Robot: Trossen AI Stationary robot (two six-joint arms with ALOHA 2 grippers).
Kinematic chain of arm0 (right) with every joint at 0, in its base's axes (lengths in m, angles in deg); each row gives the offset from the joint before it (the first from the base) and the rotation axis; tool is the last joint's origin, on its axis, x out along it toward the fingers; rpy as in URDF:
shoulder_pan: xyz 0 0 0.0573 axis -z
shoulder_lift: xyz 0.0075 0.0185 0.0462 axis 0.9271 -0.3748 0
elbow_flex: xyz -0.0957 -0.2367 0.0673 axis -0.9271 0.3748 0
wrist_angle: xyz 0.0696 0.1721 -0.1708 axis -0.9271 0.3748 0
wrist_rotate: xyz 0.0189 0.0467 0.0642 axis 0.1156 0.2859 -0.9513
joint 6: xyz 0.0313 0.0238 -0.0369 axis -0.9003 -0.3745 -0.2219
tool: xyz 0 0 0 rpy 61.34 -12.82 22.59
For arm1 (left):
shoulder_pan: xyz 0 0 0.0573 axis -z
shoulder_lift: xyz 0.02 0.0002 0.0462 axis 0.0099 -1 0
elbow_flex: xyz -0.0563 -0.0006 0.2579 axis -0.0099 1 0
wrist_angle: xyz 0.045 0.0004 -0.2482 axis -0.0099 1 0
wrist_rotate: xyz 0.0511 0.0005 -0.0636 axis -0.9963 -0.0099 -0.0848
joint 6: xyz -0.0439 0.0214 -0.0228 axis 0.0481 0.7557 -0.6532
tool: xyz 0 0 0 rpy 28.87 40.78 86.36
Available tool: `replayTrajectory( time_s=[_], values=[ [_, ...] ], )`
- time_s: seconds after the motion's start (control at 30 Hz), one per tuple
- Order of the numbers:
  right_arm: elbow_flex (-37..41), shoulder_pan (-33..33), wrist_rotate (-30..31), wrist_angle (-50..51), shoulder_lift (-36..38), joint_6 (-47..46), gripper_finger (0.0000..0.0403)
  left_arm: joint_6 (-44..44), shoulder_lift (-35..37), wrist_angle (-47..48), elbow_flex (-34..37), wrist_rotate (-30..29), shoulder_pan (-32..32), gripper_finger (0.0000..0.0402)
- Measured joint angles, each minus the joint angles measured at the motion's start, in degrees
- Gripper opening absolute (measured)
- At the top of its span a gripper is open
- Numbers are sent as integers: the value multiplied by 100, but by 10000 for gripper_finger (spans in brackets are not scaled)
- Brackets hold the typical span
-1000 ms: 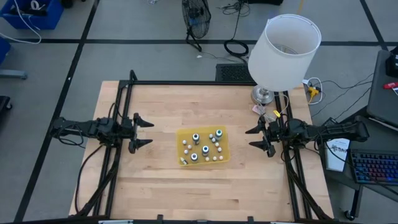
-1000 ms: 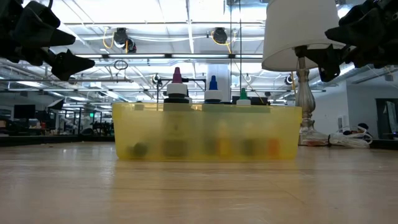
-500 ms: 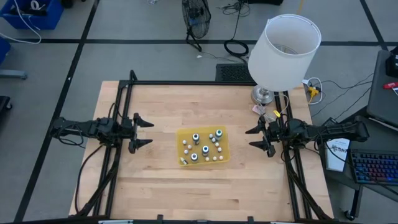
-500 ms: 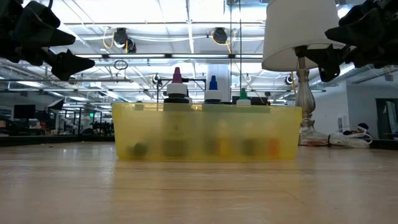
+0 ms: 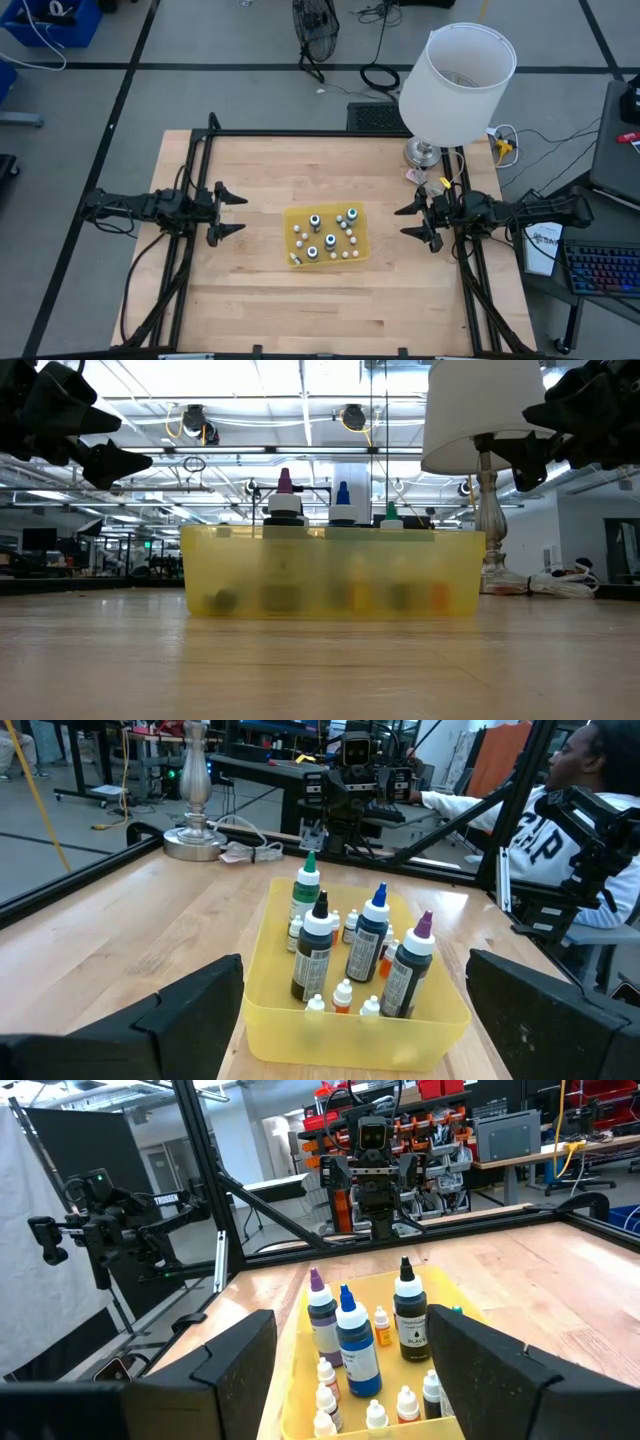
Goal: Pick & Place food coloring
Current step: Return to Home Position
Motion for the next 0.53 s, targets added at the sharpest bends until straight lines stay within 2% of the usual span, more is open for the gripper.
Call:
replayTrajectory(
  time_s=[0.53],
  values=[
    [0,0,0,0,-2,0,246,0,0,-2,0,0,1,379]
  ],
)
